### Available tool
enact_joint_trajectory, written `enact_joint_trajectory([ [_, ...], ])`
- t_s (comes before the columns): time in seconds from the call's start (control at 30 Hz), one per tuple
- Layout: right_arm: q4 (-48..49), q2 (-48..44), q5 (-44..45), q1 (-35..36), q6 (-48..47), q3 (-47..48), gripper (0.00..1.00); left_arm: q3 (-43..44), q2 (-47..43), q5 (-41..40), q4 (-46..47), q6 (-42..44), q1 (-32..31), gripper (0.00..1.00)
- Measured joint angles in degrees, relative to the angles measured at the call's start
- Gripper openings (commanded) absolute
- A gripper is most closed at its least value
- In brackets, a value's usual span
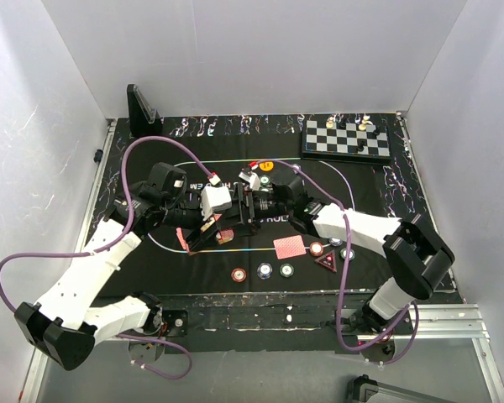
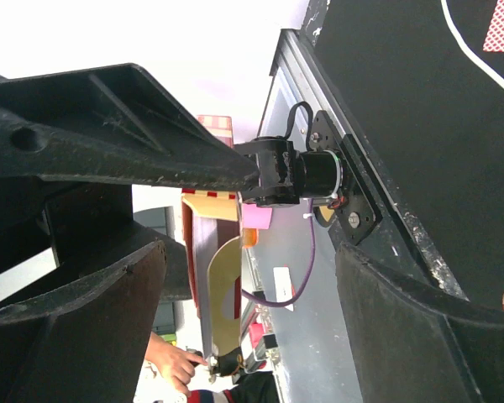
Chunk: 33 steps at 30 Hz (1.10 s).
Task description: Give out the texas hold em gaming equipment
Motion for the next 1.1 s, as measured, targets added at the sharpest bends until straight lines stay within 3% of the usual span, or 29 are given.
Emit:
enact_joint_trajectory([
  [0.2, 2.9, 1.3, -0.4, 0.3, 2.2, 0.0, 0.57, 0.2, 0.0, 0.0, 0.3, -0.1, 0.0, 0.21],
  [0.3, 3.8, 1.3, -0.5, 0.3, 2.8, 0.0, 0.5, 0.2, 0.0, 0.0, 0.3, -0.2, 0.0, 0.21],
  [1.1, 6.7, -3.7, -0.7, -1.9, 4.9, -5.7, 0.31, 0.2, -0.2, 0.0, 0.0, -0.5, 0.0, 0.2],
])
